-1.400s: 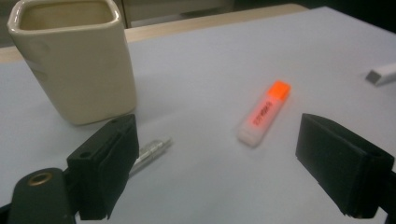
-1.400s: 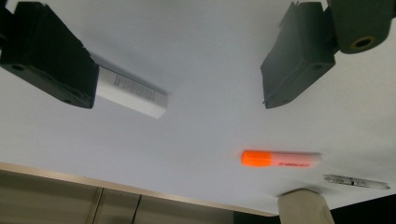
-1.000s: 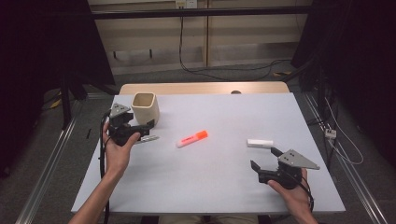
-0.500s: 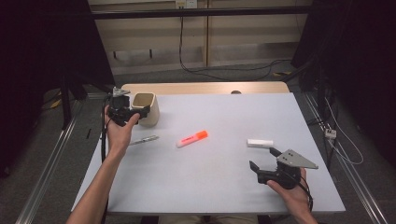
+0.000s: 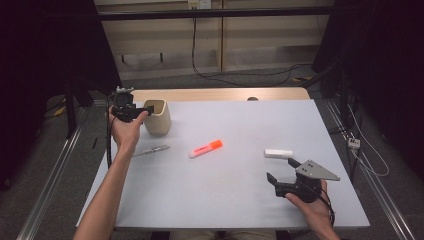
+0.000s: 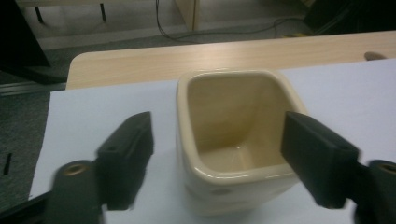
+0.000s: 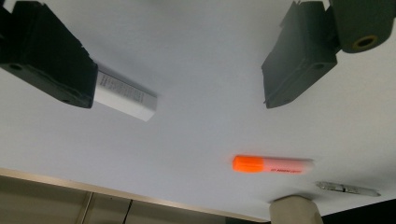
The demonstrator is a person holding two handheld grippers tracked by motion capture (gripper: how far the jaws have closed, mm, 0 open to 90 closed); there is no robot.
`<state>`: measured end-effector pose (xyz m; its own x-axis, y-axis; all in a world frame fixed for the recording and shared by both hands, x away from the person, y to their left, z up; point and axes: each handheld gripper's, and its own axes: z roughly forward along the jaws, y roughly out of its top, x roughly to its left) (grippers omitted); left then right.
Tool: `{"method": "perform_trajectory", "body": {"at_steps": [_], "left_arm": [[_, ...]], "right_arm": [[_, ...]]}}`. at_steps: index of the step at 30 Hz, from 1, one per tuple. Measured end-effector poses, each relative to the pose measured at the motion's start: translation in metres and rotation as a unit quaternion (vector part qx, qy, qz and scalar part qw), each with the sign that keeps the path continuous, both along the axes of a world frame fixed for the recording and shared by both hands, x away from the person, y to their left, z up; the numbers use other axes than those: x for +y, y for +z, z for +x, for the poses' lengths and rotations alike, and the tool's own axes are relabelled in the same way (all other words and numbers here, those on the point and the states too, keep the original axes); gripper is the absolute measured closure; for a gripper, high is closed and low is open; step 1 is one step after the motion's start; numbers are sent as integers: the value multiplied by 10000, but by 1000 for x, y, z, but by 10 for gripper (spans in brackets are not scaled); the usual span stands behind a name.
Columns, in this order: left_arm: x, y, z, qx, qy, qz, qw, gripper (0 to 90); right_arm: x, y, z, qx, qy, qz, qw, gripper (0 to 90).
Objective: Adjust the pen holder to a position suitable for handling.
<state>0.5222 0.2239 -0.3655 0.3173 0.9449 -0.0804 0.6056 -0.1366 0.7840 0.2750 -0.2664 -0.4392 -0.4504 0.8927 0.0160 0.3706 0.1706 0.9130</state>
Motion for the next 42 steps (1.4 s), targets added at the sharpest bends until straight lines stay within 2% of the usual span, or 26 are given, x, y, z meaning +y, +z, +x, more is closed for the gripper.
{"method": "perform_trajectory", "body": {"at_steps": [2,9,11,12,14,15,19,23,25,31,34,35,36,37,38,39,41,42], "left_arm": [[1,-2,3,21,30,5,10000,327],[3,-15,16,225,53,68,9997,500],[2,-16,18,218,60,134,9997,536],[0,-16,19,220,69,174,9996,584],[-1,-16,21,245,19,278,9993,604],[-2,-16,22,268,6,298,9992,660],[-4,-18,26,336,61,424,9985,717],[-1,-23,29,383,90,272,9989,743],[-3,-24,31,391,140,288,9987,751],[-5,-27,32,493,239,185,9983,716],[-5,-26,33,487,275,324,9979,745],[-5,-26,33,459,324,293,9980,774],[-3,-25,33,528,264,327,9977,808],[-3,-25,34,506,262,272,9980,815],[-4,-26,34,470,233,324,9981,831],[-4,-26,34,450,179,219,9986,831],[-6,-25,35,449,146,302,9984,828],[-5,-25,35,446,151,265,9985,828]], "right_arm": [[0,0,0,-2,0,1,10000,101],[0,0,0,-5,3,-9,10000,101],[0,0,0,-4,0,-13,10000,101],[0,0,0,4,4,-15,10000,101],[0,0,0,6,5,-13,10000,101],[0,0,1,2,15,-14,10000,101],[0,-1,1,20,34,6,10000,101],[-1,-2,2,35,43,7,10000,100],[-1,-2,2,43,38,9,10000,100],[-2,-2,2,46,21,11,10000,100],[-1,-2,2,53,28,9,10000,100],[-1,-2,2,53,28,5,10000,100],[-1,-2,2,55,29,4,10000,100],[-1,-2,2,58,27,6,10000,100],[-1,-2,2,52,26,7,10000,100],[-1,-2,2,52,26,7,10000,100],[-2,-2,2,54,28,7,10000,100],[-2,-2,2,60,22,13,10000,100]]}}
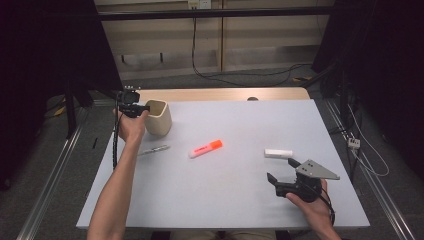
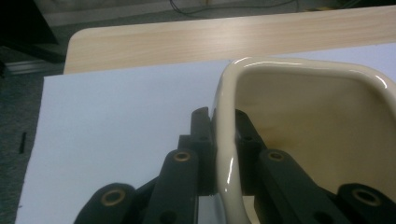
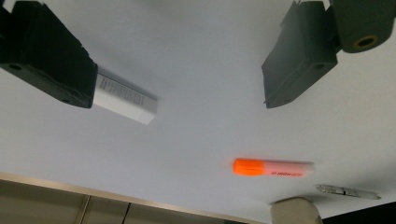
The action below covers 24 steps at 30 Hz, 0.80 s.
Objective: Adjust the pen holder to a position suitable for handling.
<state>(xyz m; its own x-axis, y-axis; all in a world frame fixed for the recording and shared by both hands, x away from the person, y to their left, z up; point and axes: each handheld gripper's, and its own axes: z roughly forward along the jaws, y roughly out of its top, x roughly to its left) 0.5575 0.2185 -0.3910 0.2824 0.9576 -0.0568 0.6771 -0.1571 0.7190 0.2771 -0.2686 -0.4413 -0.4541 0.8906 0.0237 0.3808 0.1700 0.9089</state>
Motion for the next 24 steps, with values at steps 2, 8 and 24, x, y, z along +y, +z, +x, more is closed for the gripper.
{"method": "perform_trajectory", "body": {"at_steps": [2,8,24], "left_arm": [[1,1,0,22,-53,13,10000,829],[0,3,-2,29,-193,43,9998,829],[-23,14,-5,-137,-972,-347,9946,829]], "right_arm": [[0,0,0,0,-2,4,10000,100],[1,0,1,10,-3,-5,10000,100],[1,0,0,13,9,15,10000,98]]}}
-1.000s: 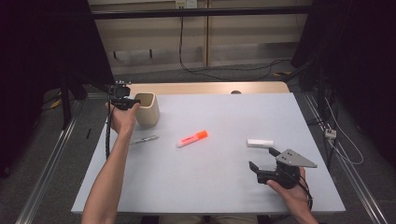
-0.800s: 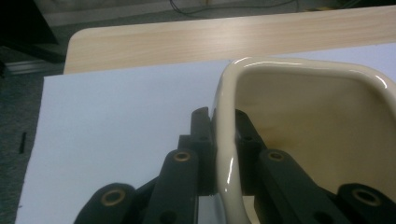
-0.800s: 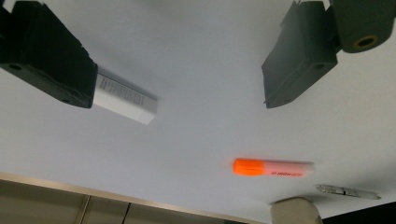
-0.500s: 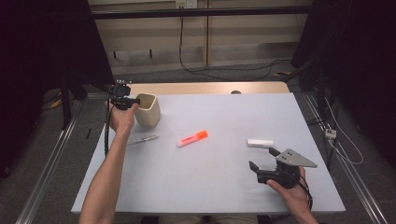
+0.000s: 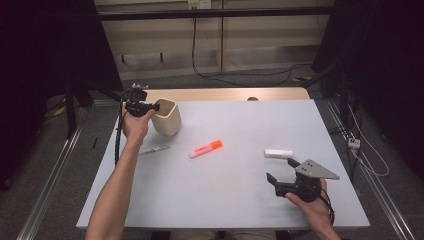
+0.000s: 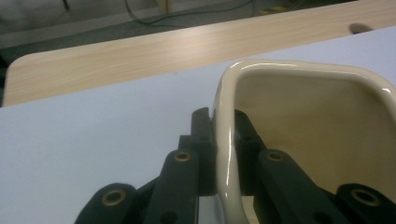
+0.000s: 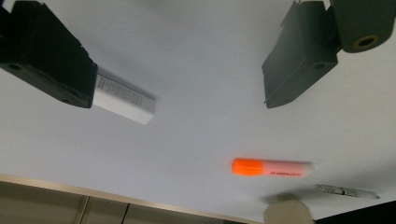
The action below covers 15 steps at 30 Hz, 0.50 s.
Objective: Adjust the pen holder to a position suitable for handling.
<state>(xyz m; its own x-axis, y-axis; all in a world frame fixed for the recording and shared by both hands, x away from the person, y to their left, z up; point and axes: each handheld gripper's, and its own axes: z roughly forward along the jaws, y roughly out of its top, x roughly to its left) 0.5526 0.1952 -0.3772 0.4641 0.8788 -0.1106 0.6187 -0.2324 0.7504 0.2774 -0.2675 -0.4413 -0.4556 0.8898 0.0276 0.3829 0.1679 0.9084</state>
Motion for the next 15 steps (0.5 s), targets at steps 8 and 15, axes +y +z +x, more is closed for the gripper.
{"method": "perform_trajectory", "body": {"at_steps": [8,15], "left_arm": [[-22,11,-3,-178,-599,76,9980,829],[-48,20,-5,-291,-1139,41,9931,828]], "right_arm": [[0,0,0,-7,6,11,10000,98],[0,0,0,-10,16,20,10000,98]]}}
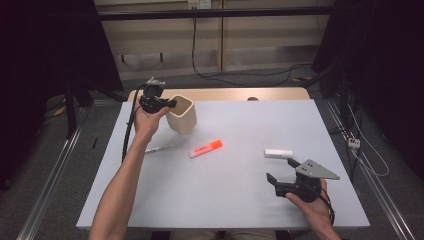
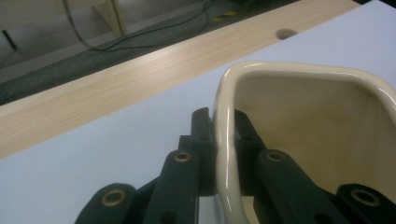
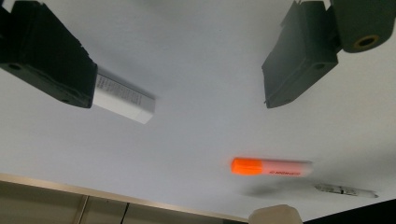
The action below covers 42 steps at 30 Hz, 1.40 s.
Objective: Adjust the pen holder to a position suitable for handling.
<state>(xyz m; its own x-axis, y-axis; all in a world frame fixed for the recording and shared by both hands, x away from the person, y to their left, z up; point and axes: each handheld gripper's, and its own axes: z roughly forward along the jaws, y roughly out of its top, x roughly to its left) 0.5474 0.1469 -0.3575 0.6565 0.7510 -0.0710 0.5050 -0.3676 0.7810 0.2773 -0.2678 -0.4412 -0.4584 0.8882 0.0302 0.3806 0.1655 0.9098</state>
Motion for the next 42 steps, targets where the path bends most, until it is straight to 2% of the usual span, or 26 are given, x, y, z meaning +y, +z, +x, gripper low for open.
{"method": "perform_trajectory", "body": {"at_steps": [6,12,21,26,29,32,35,38,40,42], "left_arm": [[-21,8,-2,-66,-468,-13,9989,829],[-39,10,0,-90,-782,-63,9969,830],[-57,4,10,-35,-1089,53,9940,828],[-67,-1,16,-92,-1325,98,9911,829],[-74,-5,19,-194,-1497,232,9883,829],[-81,-9,23,-157,-1628,344,9859,829],[-87,-11,25,-227,-1831,494,9816,829],[-92,-11,28,-269,-2035,500,9774,830],[-94,-13,30,-245,-2138,390,9758,830],[-97,-15,31,-226,-2256,367,9733,831]], "right_arm": [[0,0,-1,-4,2,3,10000,98],[-1,1,-2,-21,0,14,10000,97],[-4,1,-2,-20,-38,43,10000,97],[-3,1,-2,-17,-29,35,10000,96],[-4,1,-3,-6,-33,52,10000,96],[-4,0,-2,1,-35,58,10000,96],[-5,0,-2,-2,-33,63,10000,95],[-5,0,-2,18,-44,102,9999,95],[-6,0,-3,15,-39,103,9999,95],[-6,0,-3,14,-47,99,9999,95]]}}
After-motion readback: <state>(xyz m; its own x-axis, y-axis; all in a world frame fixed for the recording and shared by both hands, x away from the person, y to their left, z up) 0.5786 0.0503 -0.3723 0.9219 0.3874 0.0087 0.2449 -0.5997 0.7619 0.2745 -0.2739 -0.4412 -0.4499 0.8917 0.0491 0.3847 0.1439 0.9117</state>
